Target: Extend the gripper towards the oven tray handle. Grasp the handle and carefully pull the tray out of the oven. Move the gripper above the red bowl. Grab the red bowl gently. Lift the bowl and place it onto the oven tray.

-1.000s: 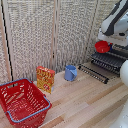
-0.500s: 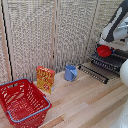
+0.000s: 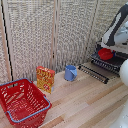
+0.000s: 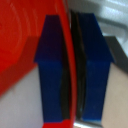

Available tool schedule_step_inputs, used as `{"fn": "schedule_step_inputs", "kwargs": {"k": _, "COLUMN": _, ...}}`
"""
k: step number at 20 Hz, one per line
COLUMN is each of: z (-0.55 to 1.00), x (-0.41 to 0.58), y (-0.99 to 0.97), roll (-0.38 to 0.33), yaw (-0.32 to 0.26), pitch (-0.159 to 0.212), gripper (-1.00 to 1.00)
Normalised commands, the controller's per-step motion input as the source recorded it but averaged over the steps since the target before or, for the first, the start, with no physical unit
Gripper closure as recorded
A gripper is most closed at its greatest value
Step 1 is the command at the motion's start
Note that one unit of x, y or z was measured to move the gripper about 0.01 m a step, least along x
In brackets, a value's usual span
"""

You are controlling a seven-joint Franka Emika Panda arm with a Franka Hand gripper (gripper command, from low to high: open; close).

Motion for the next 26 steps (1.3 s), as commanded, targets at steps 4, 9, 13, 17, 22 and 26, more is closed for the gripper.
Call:
{"fn": "schedule_step_inputs", "kwargs": {"k": 4, "z": 0.06, "x": -0.02, "y": 0.06, "roll": 0.0, "yaw": -0.02, "pitch": -0.018, "gripper": -1.0}}
{"fn": "schedule_step_inputs", "kwargs": {"k": 9, "z": 0.26, "x": 0.0, "y": 0.17, "roll": 0.0, "yaw": -0.111, "pitch": 0.0, "gripper": -1.0}}
{"fn": "schedule_step_inputs", "kwargs": {"k": 13, "z": 0.6, "x": 0.001, "y": 0.19, "roll": 0.0, "yaw": -0.159, "pitch": 0.0, "gripper": -1.0}}
{"fn": "schedule_step_inputs", "kwargs": {"k": 17, "z": 0.7, "x": 0.026, "y": 0.14, "roll": 0.021, "yaw": -0.167, "pitch": 0.005, "gripper": -1.0}}
{"fn": "schedule_step_inputs", "kwargs": {"k": 22, "z": 0.68, "x": -0.002, "y": 0.14, "roll": 0.02, "yaw": -0.189, "pitch": 0.044, "gripper": -1.0}}
{"fn": "schedule_step_inputs", "kwargs": {"k": 26, "z": 0.39, "x": -0.004, "y": 0.08, "roll": 0.021, "yaw": -0.17, "pitch": 0.166, "gripper": -1.0}}
